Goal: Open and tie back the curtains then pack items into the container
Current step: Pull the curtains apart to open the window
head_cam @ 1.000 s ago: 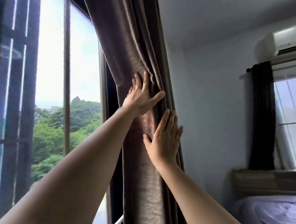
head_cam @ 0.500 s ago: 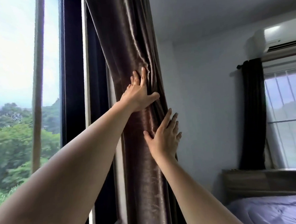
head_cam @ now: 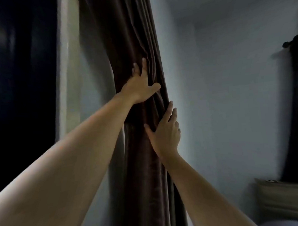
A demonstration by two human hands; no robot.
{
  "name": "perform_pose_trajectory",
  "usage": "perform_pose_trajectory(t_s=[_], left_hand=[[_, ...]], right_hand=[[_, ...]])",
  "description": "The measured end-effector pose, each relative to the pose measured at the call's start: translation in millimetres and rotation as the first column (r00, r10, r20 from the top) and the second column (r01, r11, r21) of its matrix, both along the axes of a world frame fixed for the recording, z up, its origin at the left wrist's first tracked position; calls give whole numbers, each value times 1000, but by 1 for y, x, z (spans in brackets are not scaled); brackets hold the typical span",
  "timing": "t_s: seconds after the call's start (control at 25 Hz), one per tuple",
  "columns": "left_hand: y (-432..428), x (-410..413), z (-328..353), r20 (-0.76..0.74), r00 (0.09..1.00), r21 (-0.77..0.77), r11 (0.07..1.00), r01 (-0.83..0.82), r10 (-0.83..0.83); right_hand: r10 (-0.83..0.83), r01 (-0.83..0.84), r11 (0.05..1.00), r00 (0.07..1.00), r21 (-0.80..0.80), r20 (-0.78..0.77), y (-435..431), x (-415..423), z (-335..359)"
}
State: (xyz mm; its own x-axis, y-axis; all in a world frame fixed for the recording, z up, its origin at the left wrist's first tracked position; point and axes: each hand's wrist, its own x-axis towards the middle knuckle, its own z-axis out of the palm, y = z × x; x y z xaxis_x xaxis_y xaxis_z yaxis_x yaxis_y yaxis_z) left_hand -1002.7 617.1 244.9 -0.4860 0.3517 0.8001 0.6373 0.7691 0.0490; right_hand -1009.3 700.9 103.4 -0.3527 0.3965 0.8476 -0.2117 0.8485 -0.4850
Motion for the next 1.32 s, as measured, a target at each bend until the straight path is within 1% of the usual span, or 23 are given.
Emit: perform_pose_trajectory(t_s=[0.08,0.2,0.36,0.48,0.56,0.64,0.68,0.76,0.8,0.84,0.88,0.92,0.96,1.0,1.04,1.08,1.16,1.24,1.32], left_hand=[[18,-15,4,19,999,17,999,-29,29],[42,-29,9,29,998,54,997,-61,59],[45,-17,2,60,998,152,988,-12,3],[32,7,-13,42,998,238,970,43,-54],[20,25,-19,-36,998,312,949,54,-45],[7,39,-25,-124,992,376,926,45,2],[1,44,-25,-139,990,410,911,36,23],[-9,56,-28,-105,993,462,887,4,50],[-12,60,-31,-79,995,471,882,-18,62],[-16,64,-36,-55,995,470,881,-49,85],[-18,67,-43,-34,990,453,885,-106,136],[-19,68,-52,-10,977,426,885,-190,215],[-20,71,-65,19,956,407,871,-275,293],[-22,73,-81,43,938,411,850,-330,343],[-24,76,-98,66,930,436,828,-352,360],[-26,79,-114,91,929,462,811,-358,358],[-32,85,-148,137,927,488,791,-369,348],[-41,90,-173,179,928,516,772,-372,328],[-50,97,-192,211,924,535,753,-382,319]], right_hand=[[61,-61,998,998,-5,-21,20,-18,7],[100,-99,995,994,14,-50,40,-34,14],[235,-232,971,971,66,-44,43,-19,8],[371,-367,923,928,113,-20,39,5,-9],[493,-489,860,870,147,7,35,21,-22],[611,-611,773,789,170,58,29,37,-35],[660,-662,730,747,170,76,26,41,-40],[749,-755,642,655,132,98,22,47,-46],[798,-808,582,590,96,122,21,47,-49],[855,-867,497,497,41,148,20,45,-53],[914,-923,383,373,-31,160,18,43,-58],[957,-961,260,243,-94,160,17,40,-64],[978,-979,154,132,-134,160,15,39,-74],[985,-986,77,52,-150,166,13,38,-85],[983,-988,22,-7,-156,181,10,39,-96],[979,-986,-20,-52,-163,196,6,40,-108],[974,-985,-60,-93,-162,205,-2,42,-131],[973,-982,-55,-94,-181,213,-12,41,-153],[964,-968,-17,-82,-250,254,-21,39,-173]])
